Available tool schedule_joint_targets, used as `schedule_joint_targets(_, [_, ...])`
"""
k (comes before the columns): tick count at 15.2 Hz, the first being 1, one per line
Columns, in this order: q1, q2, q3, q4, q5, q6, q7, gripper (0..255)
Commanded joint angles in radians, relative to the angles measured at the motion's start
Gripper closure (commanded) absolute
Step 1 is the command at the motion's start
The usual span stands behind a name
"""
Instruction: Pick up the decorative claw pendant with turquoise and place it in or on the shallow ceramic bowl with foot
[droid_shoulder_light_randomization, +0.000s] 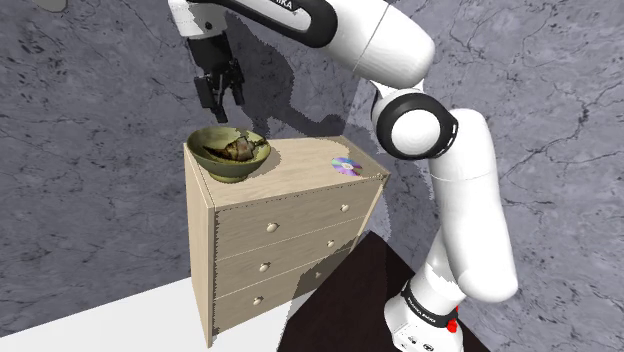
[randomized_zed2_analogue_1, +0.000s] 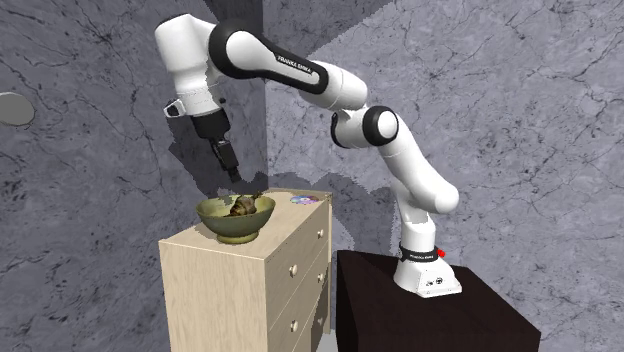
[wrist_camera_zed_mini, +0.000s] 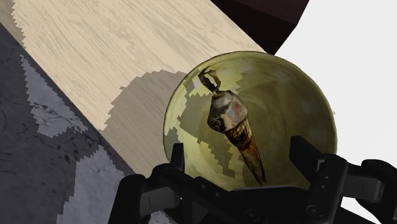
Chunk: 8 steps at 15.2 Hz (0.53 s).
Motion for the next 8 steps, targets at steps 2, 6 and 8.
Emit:
schedule_joint_targets(2, [0.007,0.021,-0.002,0.048,-0.005,-0.028,-0.005,0])
schedule_joint_targets(6, [0.007,0.022,-0.002,0.049,-0.005,-0.027,-0.005,0])
schedule_joint_targets(8, [-0.13,-0.217,0.088,-0.374,0.059,0.238,-0.051,0])
